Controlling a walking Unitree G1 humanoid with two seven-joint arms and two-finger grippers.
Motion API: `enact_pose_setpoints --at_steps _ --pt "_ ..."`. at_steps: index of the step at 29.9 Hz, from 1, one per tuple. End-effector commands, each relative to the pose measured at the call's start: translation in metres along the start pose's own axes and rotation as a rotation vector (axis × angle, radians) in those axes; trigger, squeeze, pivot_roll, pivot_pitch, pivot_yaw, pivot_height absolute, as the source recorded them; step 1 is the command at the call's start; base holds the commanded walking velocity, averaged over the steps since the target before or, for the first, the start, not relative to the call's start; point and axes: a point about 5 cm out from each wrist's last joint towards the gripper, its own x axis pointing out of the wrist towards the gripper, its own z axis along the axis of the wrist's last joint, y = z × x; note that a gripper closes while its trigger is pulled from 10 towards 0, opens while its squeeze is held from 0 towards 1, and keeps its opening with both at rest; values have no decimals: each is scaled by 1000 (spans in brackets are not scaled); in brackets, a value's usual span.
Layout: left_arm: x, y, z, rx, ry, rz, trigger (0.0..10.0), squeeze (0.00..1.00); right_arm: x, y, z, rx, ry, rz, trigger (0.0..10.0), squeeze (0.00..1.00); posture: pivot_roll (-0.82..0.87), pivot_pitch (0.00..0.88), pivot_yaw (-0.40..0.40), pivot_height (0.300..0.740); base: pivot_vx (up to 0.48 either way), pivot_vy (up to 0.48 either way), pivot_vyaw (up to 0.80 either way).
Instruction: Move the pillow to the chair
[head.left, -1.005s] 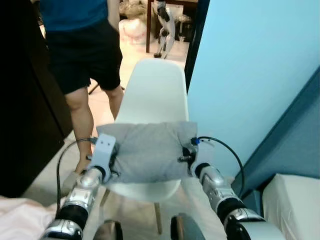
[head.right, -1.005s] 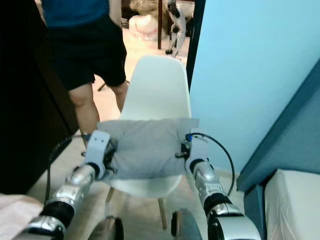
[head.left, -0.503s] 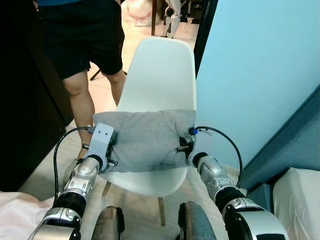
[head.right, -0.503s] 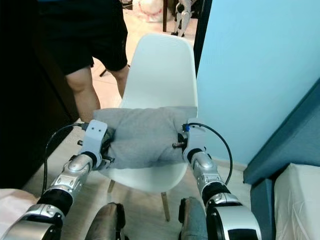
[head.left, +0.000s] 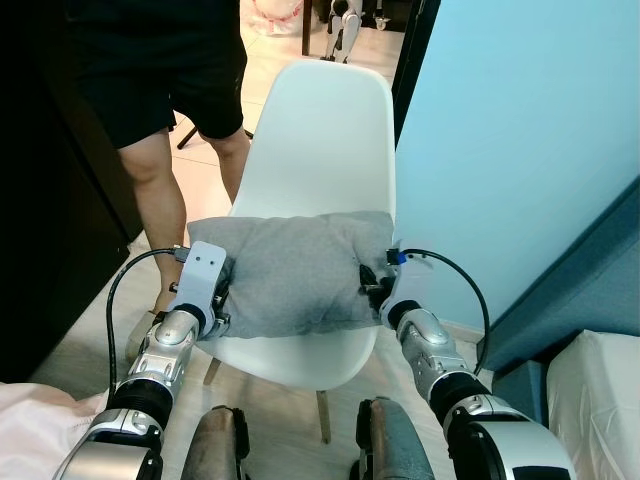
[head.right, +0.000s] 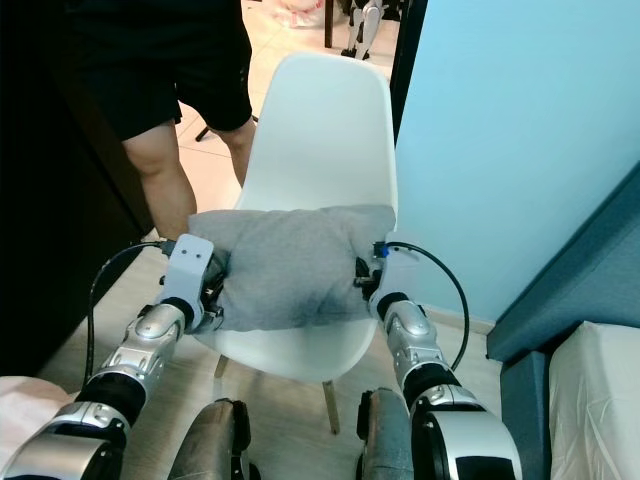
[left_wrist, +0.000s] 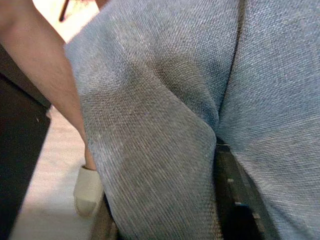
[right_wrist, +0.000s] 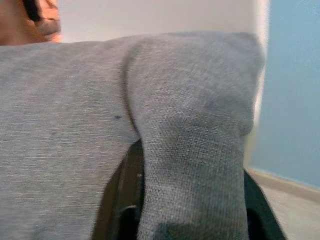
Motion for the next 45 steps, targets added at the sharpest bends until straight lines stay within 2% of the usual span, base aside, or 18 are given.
enact_pose_setpoints --at_steps 1,2,3,8,10,11,14,16,20,21,23,24,25,27,29,31,35,45 --pt "-3 3 -7 40 8 15 10000 914 -1 -7 6 -95 -39 -64 10000 0 3 151 -73 606 0 0 0" --pt "-3 3 -7 40 8 15 10000 914 -1 -7 6 -95 -39 -64 10000 0 3 151 -73 606 0 0 0" --pt "-5 5 -13 39 24 38 10000 0 -3 -16 5 -94 -44 -131 10000 0 0 138 -76 606 0 0 0" --pt "-13 20 -23 30 20 106 10000 0 -10 -32 2 -96 -58 -235 10000 0 6 108 -79 606 0 0 0" --pt "-25 41 -35 36 24 197 10000 0 -17 -42 -2 -95 -71 -287 10000 0 13 85 -81 606 0 0 0" --pt "-25 41 -35 36 24 197 10000 0 -17 -42 -2 -95 -71 -287 10000 0 13 85 -81 606 0 0 0" --pt "-36 59 -41 55 19 283 10000 0 -22 -49 0 -77 -116 -325 10000 0 13 70 -80 606 0 0 0" --pt "-38 69 -29 10 -45 350 10000 0 -23 -55 9 -15 -182 -344 10000 0 24 25 -80 606 0 0 0" --pt "-37 71 -24 -16 -68 364 10000 0 -22 -55 12 12 -198 -344 10000 0 24 19 -80 606 0 0 0" --pt "-33 65 -17 -77 -80 341 10000 0 -19 -53 14 62 -199 -312 10000 0 26 3 -80 606 0 0 0" --pt "-21 30 -10 -118 -66 216 10000 0 -10 -33 13 112 -157 -180 10000 0 21 0 -79 606 0 0 0" --pt "-18 17 -7 -126 -66 174 10000 0 -8 -26 13 121 -150 -136 10000 0 21 0 -79 606 0 0 0" --pt "-18 17 -7 -126 -66 174 10000 0 -8 -26 13 121 -150 -136 10000 0 21 0 -79 606 0 0 0" --pt "-15 -11 -2 -115 -79 95 10000 0 -5 -10 11 121 -137 -35 10000 0 21 0 -81 606 0 0 0" --pt "-15 -11 -2 -115 -79 95 10000 0 -5 -10 11 121 -137 -35 10000 0 21 0 -81 606 0 0 0" --pt "-14 -27 0 -127 -81 64 10000 0 -5 2 7 101 -119 43 10000 0 18 0 -84 606 0 0 0" --pt "-15 -32 -1 -153 -71 71 10000 0 -5 7 1 68 -81 70 10000 0 19 0 -87 606 0 0 0" --pt "-18 -26 0 -170 -66 123 10000 0 -10 -4 -14 52 7 9 10000 0 25 0 -89 626 0 0 0"
